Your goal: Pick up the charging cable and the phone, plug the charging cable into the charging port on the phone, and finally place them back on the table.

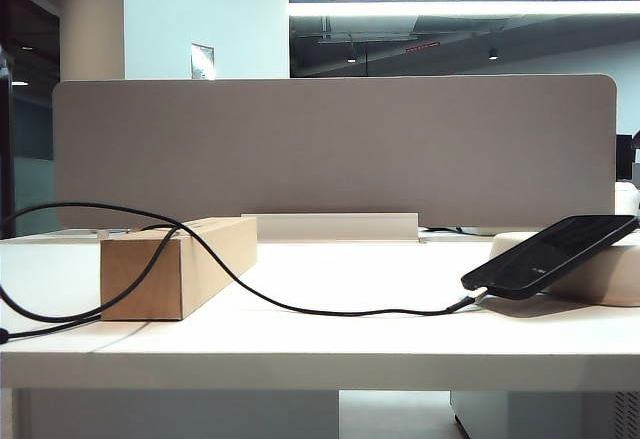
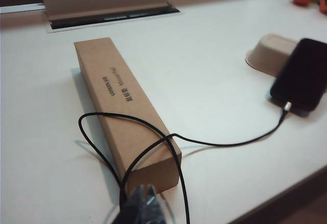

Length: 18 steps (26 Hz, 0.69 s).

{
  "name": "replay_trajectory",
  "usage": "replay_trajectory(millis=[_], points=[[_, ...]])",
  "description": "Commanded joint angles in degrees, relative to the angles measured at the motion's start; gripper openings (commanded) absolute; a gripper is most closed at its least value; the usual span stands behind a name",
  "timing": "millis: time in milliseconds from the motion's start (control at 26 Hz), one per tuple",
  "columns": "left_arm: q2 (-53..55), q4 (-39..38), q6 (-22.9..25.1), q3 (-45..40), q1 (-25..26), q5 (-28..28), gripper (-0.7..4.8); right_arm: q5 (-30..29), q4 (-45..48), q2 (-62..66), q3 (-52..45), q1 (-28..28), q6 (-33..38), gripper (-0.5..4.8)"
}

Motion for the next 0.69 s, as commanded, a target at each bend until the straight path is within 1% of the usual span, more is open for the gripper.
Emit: replay_trajectory(millis=[39, 154, 270, 308, 347, 539, 693], points=[[-2.1, 6.5, -5.7, -4.5, 0.0, -2.0, -0.06, 0.3, 1.3, -1.8, -1.2, 0.1, -0.1, -0.01], [-3.3, 8.0, -5.9, -7.2, 0.0, -2.2, -0.06, 0.3, 1.3, -3.5, -2.2, 0.1, -0.2, -0.01], [-4.3, 8.7, -4.7, -8.9, 0.0, -2.6, -0.06, 0.3, 1.6, -5.2, -3.3, 0.1, -0.3, -0.01], [-4.8, 9.1, -4.0, -9.6, 0.0, -2.6, -0.06, 0.3, 1.8, -6.2, -4.4, 0.1, -0.3, -0.01], [-5.4, 9.2, -2.3, -10.2, 0.0, -2.6, -0.06, 0.3, 2.5, -6.7, -5.7, 0.1, -0.5, -0.01], [-6.2, 10.0, 1.0, -11.6, 0.0, -2.6, -0.06, 0.2, 6.0, -7.6, -10.1, 0.1, -0.5, -0.01], [-6.4, 14.6, 1.6, -15.4, 0.0, -2.6, -0.06, 0.2, 7.0, -7.9, -10.1, 0.1, -1.8, -0.01]])
